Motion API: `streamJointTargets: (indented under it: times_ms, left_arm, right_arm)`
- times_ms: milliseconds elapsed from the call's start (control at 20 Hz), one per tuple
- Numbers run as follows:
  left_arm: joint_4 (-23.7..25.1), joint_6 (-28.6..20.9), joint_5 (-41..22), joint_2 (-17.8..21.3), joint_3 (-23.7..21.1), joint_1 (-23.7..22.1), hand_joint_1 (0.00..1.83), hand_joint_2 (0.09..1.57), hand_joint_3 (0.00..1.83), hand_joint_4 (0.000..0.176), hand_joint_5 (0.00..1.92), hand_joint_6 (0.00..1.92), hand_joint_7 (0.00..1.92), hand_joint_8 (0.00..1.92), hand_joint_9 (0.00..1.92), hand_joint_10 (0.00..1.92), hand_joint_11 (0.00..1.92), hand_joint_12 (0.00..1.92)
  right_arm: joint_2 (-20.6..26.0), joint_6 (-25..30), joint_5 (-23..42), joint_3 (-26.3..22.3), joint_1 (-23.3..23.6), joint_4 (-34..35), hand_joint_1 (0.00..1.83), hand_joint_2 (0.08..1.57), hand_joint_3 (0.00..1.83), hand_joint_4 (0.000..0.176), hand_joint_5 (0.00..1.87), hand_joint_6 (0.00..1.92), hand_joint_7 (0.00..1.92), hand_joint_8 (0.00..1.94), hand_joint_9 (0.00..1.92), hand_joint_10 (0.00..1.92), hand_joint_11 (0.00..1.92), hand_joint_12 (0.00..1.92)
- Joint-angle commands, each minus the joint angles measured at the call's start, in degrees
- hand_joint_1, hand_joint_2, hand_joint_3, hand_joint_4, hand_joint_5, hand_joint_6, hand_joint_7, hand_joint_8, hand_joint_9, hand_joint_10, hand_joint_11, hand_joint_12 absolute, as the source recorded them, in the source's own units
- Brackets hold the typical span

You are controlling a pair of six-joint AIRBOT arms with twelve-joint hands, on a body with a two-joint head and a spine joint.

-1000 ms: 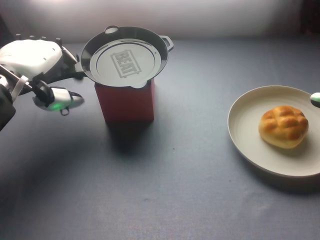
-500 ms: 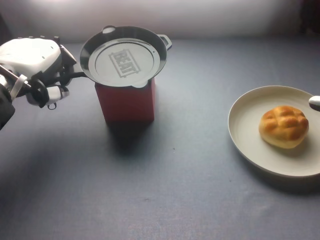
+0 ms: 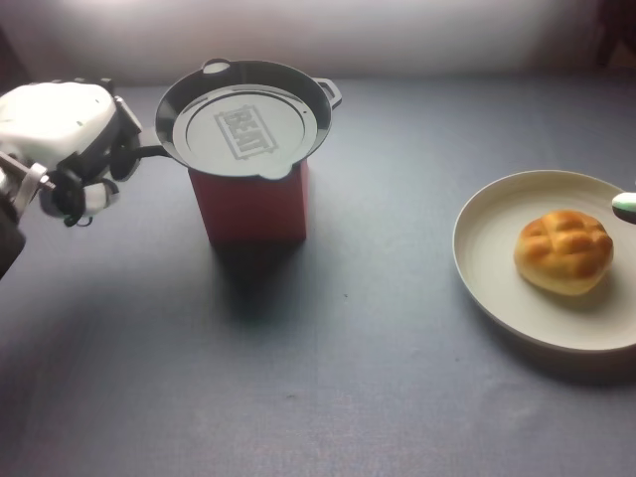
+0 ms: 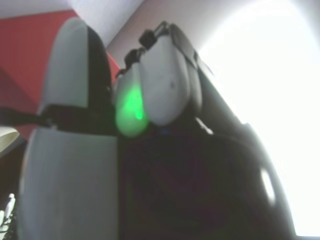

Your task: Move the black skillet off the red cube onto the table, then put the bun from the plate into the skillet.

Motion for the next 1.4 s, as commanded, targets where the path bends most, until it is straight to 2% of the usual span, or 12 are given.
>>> streamJointTargets:
  times_ms: [0, 200, 350, 450, 550, 600, 650, 700, 800, 850, 1200, 1350]
  left_arm:
    - [1.47, -0.99, -7.94, 0.78, 0.03, 0.20, 1.81, 1.09, 0.00, 0.000, 1.16, 1.92, 1.27, 1.92, 1.46, 1.92, 1.53, 1.92]
    - [1.81, -2.92, -10.56, 1.04, -0.70, 1.44, 1.82, 1.09, 0.00, 0.000, 1.19, 1.92, 1.31, 1.92, 1.49, 1.92, 1.56, 1.92]
    - [2.30, -4.58, -13.34, 1.49, -1.71, 2.50, 1.81, 1.09, 0.00, 0.000, 1.22, 1.92, 1.36, 1.92, 1.53, 1.92, 1.60, 1.92]
    - [2.37, -6.20, -16.05, 1.70, -2.38, 3.37, 1.79, 1.10, 0.00, 0.000, 1.21, 1.92, 1.37, 1.92, 1.53, 1.92, 1.59, 1.92]
    - [2.05, -7.04, -18.62, 1.86, -3.23, 4.23, 1.81, 1.10, 0.00, 0.000, 1.23, 1.92, 1.37, 1.92, 1.53, 1.92, 1.60, 1.92]
    - [1.89, -7.53, -19.36, 1.83, -3.39, 4.59, 1.80, 1.10, 0.00, 0.000, 1.24, 1.92, 1.40, 1.92, 1.54, 1.92, 1.24, 1.92]
    - [1.35, -8.20, -20.60, 1.67, -3.58, 5.26, 1.82, 1.14, 0.01, 0.000, 1.24, 1.92, 1.44, 1.92, 1.50, 1.92, 0.68, 1.78]
    - [0.91, -8.76, -21.52, 1.50, -3.66, 5.81, 1.78, 1.11, 0.00, 0.000, 1.24, 1.92, 1.41, 1.92, 1.51, 1.92, 1.23, 1.89]
    - [0.41, -9.83, -22.77, 1.36, -3.82, 6.60, 1.78, 1.10, 0.00, 0.000, 1.21, 1.92, 1.37, 1.92, 1.50, 1.92, 1.31, 1.86]
    - [0.40, -10.29, -23.09, 1.36, -3.93, 6.91, 1.78, 1.11, 0.00, 0.000, 1.19, 1.92, 1.36, 1.92, 1.52, 1.92, 1.58, 1.91]
    - [6.06, -10.84, -21.55, 2.30, -6.54, 7.37, 1.79, 1.09, 0.00, 0.000, 1.21, 1.92, 1.34, 1.92, 1.51, 1.92, 1.55, 1.92]
    - [9.51, -11.55, -20.92, 3.32, -7.89, 7.48, 1.79, 1.09, 0.00, 0.000, 1.18, 1.92, 1.31, 1.92, 1.49, 1.92, 1.57, 1.92]
  right_arm:
    - [-0.07, 0.36, 6.44, 0.26, -0.05, 1.02, 0.28, 1.32, 0.00, 0.054, 0.31, 0.00, 0.25, 0.00, 0.27, 0.00, 0.32, 0.02]
    - [-0.08, 0.37, 6.22, 0.32, -0.14, 1.02, 0.23, 1.31, 0.00, 0.050, 0.31, 0.00, 0.25, 0.00, 0.27, 0.00, 0.33, 0.03]
    - [-0.15, 0.37, 6.22, 0.32, -0.14, 1.02, 0.23, 1.31, 0.00, 0.066, 0.30, 0.00, 0.24, 0.00, 0.25, 0.00, 0.30, 0.01]
    - [-0.23, 0.37, 6.08, 0.33, -0.17, 1.02, 0.25, 1.31, 0.00, 0.050, 0.31, 0.00, 0.24, 0.00, 0.25, 0.00, 0.31, 0.01]
    - [-0.35, 0.37, 5.97, 0.33, -0.20, 1.03, 0.22, 1.31, 0.00, 0.070, 0.30, 0.00, 0.23, 0.00, 0.24, 0.00, 0.31, 0.02]
    - [-0.40, 0.37, 5.94, 0.34, -0.21, 1.03, 0.22, 1.31, 0.00, 0.064, 0.30, 0.00, 0.23, 0.00, 0.24, 0.00, 0.31, 0.01]
    - [-0.50, 0.37, 5.91, 0.36, -0.21, 1.03, 0.22, 1.32, 0.00, 0.073, 0.30, 0.00, 0.23, 0.00, 0.24, 0.00, 0.32, 0.02]
    - [-0.58, 0.37, 5.90, 0.37, -0.21, 1.04, 0.20, 1.32, 0.00, 0.075, 0.30, 0.00, 0.23, 0.00, 0.24, 0.00, 0.31, 0.02]
    - [-0.62, 0.37, 5.89, 0.40, -0.21, 1.05, 0.20, 1.31, 0.00, 0.081, 0.29, 0.00, 0.22, 0.00, 0.23, 0.00, 0.29, 0.01]
    - [-0.63, 0.37, 5.83, 0.41, -0.21, 1.05, 0.20, 1.31, 0.00, 0.074, 0.29, 0.00, 0.22, 0.00, 0.23, 0.00, 0.29, 0.01]
    - [-0.93, 0.37, 5.07, 0.59, -0.20, 1.08, 0.23, 1.31, 0.00, 0.079, 0.30, 0.00, 0.22, 0.00, 0.24, 0.00, 0.31, 0.02]
    - [-0.94, 0.37, 4.77, 0.63, -0.19, 1.09, 0.22, 1.30, 0.00, 0.071, 0.30, 0.00, 0.22, 0.00, 0.25, 0.00, 0.32, 0.02]
